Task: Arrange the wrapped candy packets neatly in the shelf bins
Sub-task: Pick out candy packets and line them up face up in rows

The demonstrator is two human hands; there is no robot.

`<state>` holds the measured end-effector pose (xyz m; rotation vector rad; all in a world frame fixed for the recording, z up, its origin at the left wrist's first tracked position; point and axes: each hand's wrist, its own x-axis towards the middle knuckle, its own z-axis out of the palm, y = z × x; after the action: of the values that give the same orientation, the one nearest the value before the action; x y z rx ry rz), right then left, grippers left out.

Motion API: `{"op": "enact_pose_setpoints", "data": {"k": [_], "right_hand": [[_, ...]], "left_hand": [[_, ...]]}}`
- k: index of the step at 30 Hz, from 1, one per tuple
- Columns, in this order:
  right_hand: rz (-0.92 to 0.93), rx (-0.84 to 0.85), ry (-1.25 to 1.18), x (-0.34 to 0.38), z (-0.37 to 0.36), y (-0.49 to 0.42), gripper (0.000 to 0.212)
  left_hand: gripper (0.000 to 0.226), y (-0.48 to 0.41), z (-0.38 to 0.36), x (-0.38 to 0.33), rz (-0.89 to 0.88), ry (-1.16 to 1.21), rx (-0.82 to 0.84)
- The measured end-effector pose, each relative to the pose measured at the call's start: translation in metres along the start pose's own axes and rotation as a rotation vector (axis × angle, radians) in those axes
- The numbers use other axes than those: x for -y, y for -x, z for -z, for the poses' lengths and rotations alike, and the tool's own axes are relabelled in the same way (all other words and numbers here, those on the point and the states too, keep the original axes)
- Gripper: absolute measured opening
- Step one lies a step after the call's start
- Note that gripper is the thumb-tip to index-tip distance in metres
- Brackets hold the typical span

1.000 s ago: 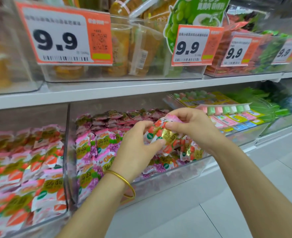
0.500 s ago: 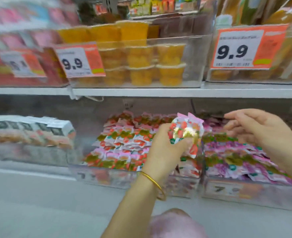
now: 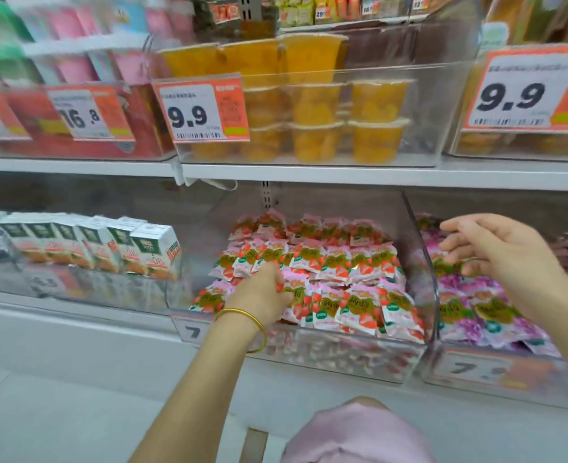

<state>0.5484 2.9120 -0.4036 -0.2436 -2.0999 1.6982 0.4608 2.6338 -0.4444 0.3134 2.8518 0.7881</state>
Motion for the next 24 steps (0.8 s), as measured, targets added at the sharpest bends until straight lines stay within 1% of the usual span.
{"op": "enact_pose_setpoints", "data": {"k": [2, 5, 6, 8, 10, 12, 13, 14, 16, 18, 21, 24], "right_hand": [[-0.003, -0.001, -0.007, -0.001, 0.002, -0.001, 0.021], [-0.009, -0.013, 0.001, -0.001, 0.005, -0.001, 0.021], [-0.011, -0.022, 0.007, -0.001, 0.007, -0.001, 0.020], [-0.017, -0.040, 0.018, 0.001, 0.011, 0.002, 0.020], [-0.025, -0.049, 0.039, 0.004, 0.014, 0.006, 0.021], [-0.029, -0.057, 0.073, 0.006, 0.021, 0.010, 0.020], [-0.031, -0.057, 0.090, 0.007, 0.027, 0.012, 0.019], [-0.034, -0.060, 0.107, 0.007, 0.035, 0.013, 0.017], [-0.051, -0.093, 0.144, 0.005, 0.062, 0.015, 0.014], [-0.075, -0.188, 0.199, 0.001, 0.098, 0.018, 0.017], [-0.104, -0.382, 0.412, -0.010, 0.156, 0.025, 0.020], [-0.137, -0.484, 0.663, -0.027, 0.192, 0.025, 0.019]], "left_hand": [[0.018, -0.002, 0.000, 0.004, 0.030, -0.090, -0.017], [0.024, 0.000, 0.002, 0.006, 0.067, -0.151, -0.016], [0.024, 0.002, 0.002, 0.004, 0.060, -0.174, -0.045], [0.023, 0.007, 0.004, -0.006, 0.013, -0.125, -0.171], [0.022, 0.012, 0.006, -0.024, -0.107, -0.011, -0.298], [0.019, 0.018, 0.002, -0.056, -0.321, 0.117, -0.377], [0.020, 0.023, -0.003, -0.077, -0.436, 0.181, -0.375], [0.022, 0.029, -0.010, -0.099, -0.538, 0.235, -0.347], [0.023, 0.039, -0.029, -0.144, -0.686, 0.304, -0.224], [0.019, 0.044, -0.054, -0.184, -0.785, 0.332, -0.088], [0.016, 0.041, -0.090, -0.233, -0.851, 0.318, 0.019], [0.016, 0.031, -0.115, -0.263, -0.845, 0.307, 0.054]]}}
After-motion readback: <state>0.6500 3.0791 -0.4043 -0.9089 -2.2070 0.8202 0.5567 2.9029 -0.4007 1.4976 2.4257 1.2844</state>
